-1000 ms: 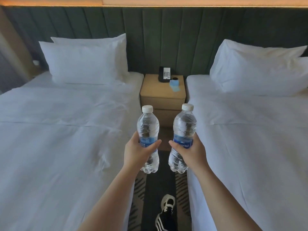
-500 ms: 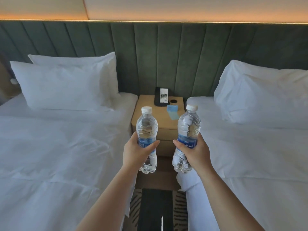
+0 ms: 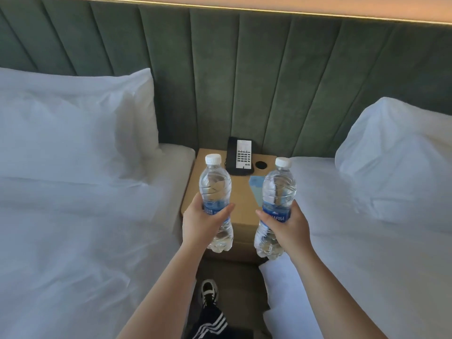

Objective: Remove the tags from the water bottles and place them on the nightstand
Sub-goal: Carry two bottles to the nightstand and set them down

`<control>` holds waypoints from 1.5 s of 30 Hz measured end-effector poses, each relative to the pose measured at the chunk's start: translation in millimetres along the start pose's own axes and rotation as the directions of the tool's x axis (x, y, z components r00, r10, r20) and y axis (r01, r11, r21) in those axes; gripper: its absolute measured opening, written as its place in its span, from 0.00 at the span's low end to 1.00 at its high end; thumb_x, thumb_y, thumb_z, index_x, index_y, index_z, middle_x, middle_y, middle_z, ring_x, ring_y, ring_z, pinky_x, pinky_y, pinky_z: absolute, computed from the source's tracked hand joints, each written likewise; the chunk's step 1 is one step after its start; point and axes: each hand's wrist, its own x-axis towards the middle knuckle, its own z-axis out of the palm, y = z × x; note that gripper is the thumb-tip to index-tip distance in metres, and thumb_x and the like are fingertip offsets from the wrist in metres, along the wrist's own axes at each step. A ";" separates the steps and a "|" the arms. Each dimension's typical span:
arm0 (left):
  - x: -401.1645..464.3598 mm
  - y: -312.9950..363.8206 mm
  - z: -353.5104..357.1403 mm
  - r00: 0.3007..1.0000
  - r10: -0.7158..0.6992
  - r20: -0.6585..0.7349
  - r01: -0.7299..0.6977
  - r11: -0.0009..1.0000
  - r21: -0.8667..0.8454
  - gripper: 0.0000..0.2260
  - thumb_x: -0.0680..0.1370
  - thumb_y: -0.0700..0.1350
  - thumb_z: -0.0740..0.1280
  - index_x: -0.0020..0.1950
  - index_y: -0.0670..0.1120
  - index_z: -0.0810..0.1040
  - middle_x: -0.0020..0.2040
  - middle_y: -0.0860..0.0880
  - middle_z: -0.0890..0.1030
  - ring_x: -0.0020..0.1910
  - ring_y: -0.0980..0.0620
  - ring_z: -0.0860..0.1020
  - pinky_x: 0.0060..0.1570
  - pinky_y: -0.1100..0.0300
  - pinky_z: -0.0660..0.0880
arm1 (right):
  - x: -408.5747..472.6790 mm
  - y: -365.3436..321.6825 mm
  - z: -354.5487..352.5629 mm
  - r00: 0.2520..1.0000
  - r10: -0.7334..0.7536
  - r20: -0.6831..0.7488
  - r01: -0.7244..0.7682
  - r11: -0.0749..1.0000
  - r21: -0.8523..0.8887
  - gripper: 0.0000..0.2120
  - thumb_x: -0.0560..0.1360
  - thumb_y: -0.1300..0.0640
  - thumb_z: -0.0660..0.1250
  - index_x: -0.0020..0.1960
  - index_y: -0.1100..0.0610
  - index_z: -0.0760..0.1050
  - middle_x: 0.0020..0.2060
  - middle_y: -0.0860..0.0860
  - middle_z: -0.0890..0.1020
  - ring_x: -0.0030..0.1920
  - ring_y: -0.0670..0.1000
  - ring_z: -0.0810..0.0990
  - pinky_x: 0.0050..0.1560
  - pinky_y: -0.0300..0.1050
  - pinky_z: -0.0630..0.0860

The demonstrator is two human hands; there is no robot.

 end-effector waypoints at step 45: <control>599.0 -291.8 124.7 0.865 -0.171 0.471 0.169 0.985 0.045 0.32 0.68 0.34 0.76 0.68 0.50 0.69 0.58 0.54 0.81 0.58 0.58 0.79 0.58 0.59 0.77 | 571.8 181.5 353.1 0.885 -0.047 0.464 -0.015 0.992 0.129 0.31 0.65 0.55 0.78 0.64 0.52 0.70 0.54 0.45 0.81 0.55 0.42 0.79 0.59 0.46 0.75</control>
